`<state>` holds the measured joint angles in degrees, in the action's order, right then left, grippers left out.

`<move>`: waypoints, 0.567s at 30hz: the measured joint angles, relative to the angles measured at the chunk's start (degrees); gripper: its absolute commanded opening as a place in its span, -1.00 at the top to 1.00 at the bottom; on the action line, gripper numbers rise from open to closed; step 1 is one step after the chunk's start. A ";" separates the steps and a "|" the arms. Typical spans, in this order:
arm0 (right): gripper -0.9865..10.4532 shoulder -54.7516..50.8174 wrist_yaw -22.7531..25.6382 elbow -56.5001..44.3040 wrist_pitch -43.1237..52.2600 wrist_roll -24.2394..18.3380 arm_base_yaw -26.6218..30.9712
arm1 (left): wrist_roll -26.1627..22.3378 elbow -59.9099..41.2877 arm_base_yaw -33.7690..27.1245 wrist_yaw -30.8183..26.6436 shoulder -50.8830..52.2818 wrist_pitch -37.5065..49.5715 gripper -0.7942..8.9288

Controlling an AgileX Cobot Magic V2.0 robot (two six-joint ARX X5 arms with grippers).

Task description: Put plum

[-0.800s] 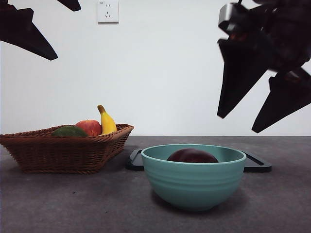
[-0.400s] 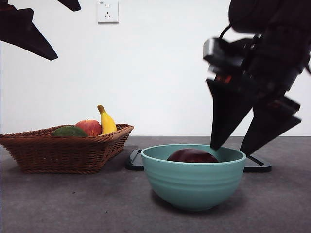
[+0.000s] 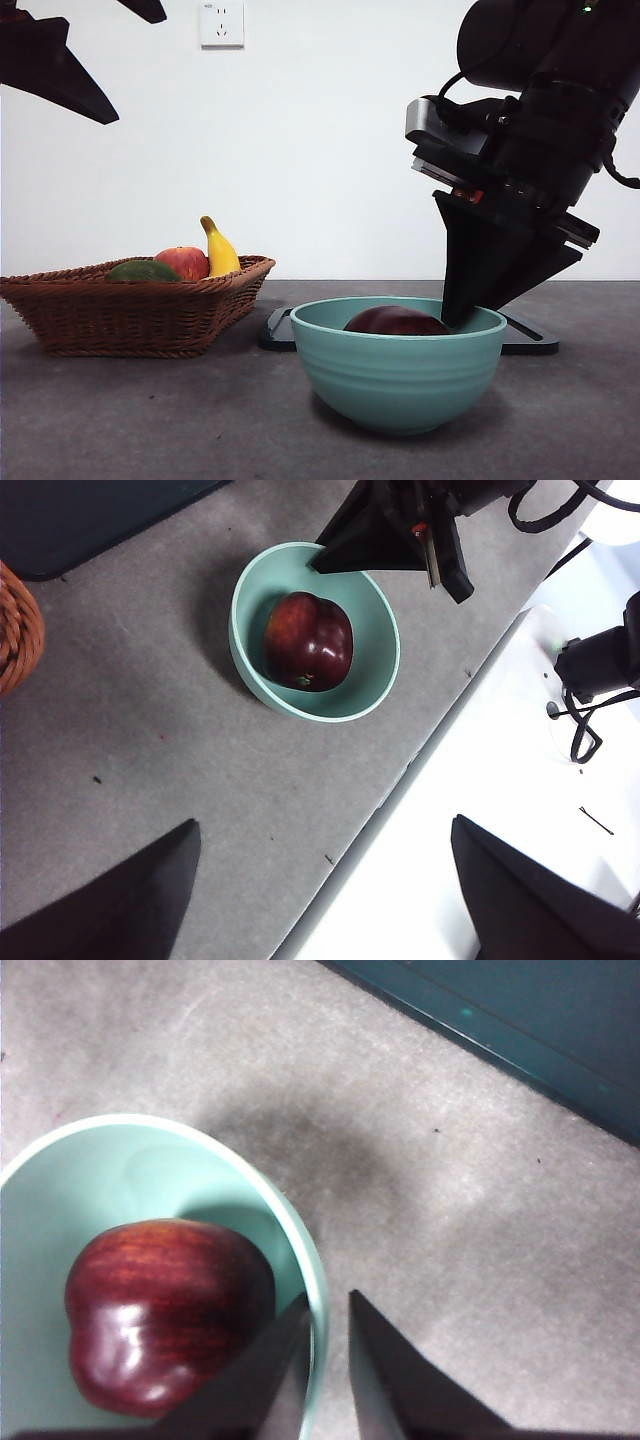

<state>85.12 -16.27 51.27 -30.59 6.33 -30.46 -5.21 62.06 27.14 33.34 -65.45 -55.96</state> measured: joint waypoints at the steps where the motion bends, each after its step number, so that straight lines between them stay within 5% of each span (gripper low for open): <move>1: 0.75 0.00 -0.11 0.00 -0.02 0.00 0.00 | 0.00 0.00 0.00 0.00 0.00 0.02 0.01; 17: 0.81 0.00 -0.07 0.00 0.00 0.09 -0.20 | 0.00 0.00 0.00 0.00 0.00 1.14 0.01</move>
<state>85.12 -16.34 51.27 -30.59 6.42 -30.65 -5.21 62.06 27.14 33.34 -65.45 -54.83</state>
